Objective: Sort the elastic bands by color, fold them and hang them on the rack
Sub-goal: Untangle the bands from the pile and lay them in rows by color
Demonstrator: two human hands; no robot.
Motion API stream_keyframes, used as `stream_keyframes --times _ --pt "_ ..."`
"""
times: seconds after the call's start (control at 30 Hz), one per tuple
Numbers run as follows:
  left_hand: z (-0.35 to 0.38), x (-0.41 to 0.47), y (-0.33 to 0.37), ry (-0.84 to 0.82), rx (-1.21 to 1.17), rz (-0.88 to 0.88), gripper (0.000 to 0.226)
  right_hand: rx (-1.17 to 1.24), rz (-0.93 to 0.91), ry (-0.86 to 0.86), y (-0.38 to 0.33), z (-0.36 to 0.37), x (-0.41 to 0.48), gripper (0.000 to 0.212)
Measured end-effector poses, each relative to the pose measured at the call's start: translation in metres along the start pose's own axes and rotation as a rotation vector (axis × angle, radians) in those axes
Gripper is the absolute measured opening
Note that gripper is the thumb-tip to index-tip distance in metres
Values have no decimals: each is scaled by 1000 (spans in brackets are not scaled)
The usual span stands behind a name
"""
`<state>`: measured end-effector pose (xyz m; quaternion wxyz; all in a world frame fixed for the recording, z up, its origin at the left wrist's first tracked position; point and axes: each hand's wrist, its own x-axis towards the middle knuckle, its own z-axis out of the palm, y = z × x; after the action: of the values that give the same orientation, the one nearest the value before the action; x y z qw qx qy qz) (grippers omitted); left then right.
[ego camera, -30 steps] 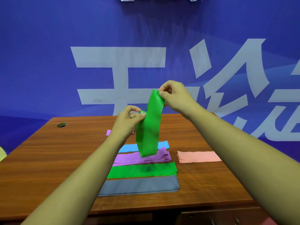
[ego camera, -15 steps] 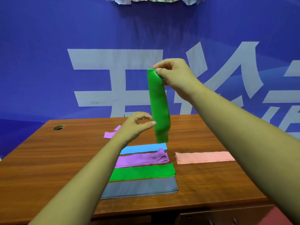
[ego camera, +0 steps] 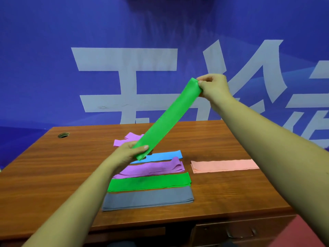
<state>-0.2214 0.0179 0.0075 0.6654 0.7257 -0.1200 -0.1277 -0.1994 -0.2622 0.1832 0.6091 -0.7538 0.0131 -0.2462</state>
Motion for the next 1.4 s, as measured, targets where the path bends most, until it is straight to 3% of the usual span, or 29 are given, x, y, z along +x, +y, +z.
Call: stream_keyframes --times 0.07,0.17,0.37,0.57,0.77,0.93,1.07,1.4 --pt "-15 -4 0 33 -63 -27 51 3 56 23 22 -5 1 15" --pt "-31 -10 1 181 -107 -69 16 28 192 37 57 -4 1 27" --pt "-57 -19 -15 276 21 -135 10 110 504 -16 119 5 -35 21" --pt "-58 -40 -42 353 158 -219 13 76 636 -57 171 13 -92 19" --pt "-60 -57 -76 477 327 -285 18 -134 666 -86 218 20 -130 3" --pt "-64 -65 -94 503 407 -342 17 -340 588 -78 234 28 -139 21" --pt "-70 -63 -106 546 440 -358 13 -445 545 -103 237 36 -138 11" --pt "-53 -61 -113 646 635 -331 10 -640 395 -129 251 36 -146 13"
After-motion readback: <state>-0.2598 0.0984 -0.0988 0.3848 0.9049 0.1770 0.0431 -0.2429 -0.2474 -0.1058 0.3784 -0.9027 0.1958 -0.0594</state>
